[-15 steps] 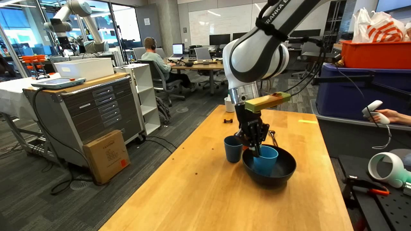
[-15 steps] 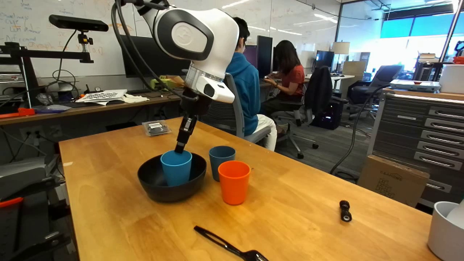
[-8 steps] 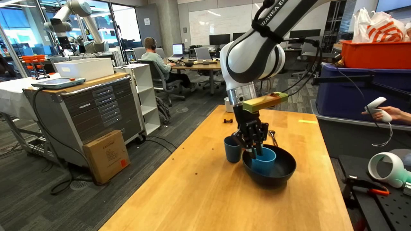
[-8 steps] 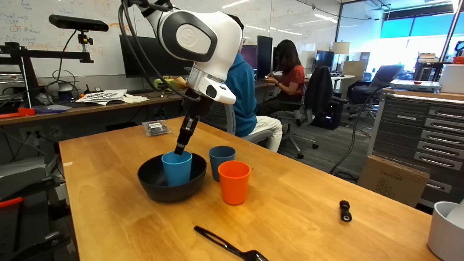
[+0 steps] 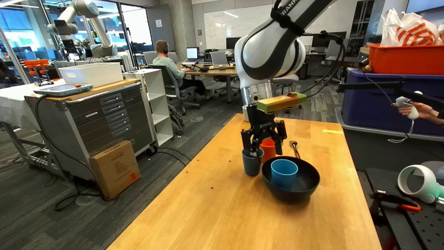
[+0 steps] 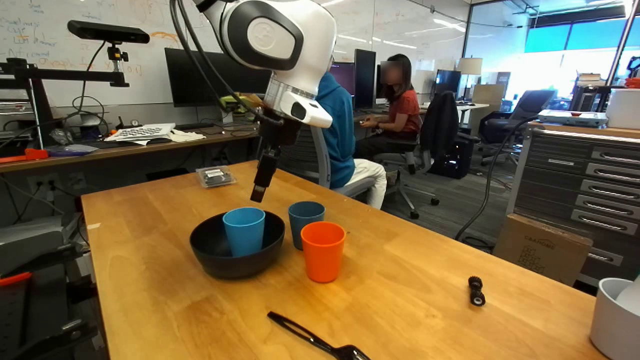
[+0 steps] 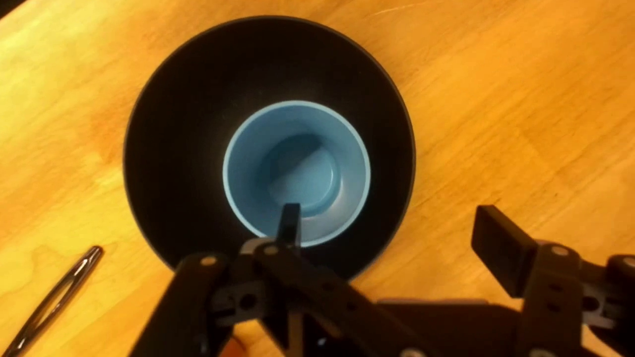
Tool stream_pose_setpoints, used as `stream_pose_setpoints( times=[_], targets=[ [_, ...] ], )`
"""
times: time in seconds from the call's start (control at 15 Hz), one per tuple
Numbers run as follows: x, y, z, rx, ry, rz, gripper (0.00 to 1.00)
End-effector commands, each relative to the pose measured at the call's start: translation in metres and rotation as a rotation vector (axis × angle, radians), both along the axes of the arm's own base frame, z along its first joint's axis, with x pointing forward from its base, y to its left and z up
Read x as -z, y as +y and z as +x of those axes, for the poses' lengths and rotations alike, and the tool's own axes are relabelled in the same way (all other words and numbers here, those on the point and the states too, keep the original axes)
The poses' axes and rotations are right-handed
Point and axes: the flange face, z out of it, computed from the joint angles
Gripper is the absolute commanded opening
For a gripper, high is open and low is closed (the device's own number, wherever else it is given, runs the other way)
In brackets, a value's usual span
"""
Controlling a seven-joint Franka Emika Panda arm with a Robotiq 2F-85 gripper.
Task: Put the blue cup in the black bowl, then put the green and orange cups on top of the blue cup then put the black object in the orange cup
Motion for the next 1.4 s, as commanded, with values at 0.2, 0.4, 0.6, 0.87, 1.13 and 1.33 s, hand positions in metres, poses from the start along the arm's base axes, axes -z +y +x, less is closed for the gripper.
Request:
stream_pose_setpoints(
  times=[0.2, 0.4, 0.6, 0.87, 1.13, 1.33],
  targets=[
    [-0.044, -0.008, 0.03, 0.042, -0.215, -0.064, 1.0],
    [-0.042, -0.013, 0.04, 0.07, -0.301, -0.084, 1.0],
    [-0.034, -0.014, 0.044, 0.077, -0.337, -0.109, 1.0],
    [-0.02, -0.013, 0.045, 0.069, -0.344, -0.125, 1.0],
    [-0.008, -0.012, 0.045, 0.061, -0.343, -0.138, 1.0],
    [0.001, -0.012, 0.044, 0.055, -0.342, -0.146, 1.0]
  ],
)
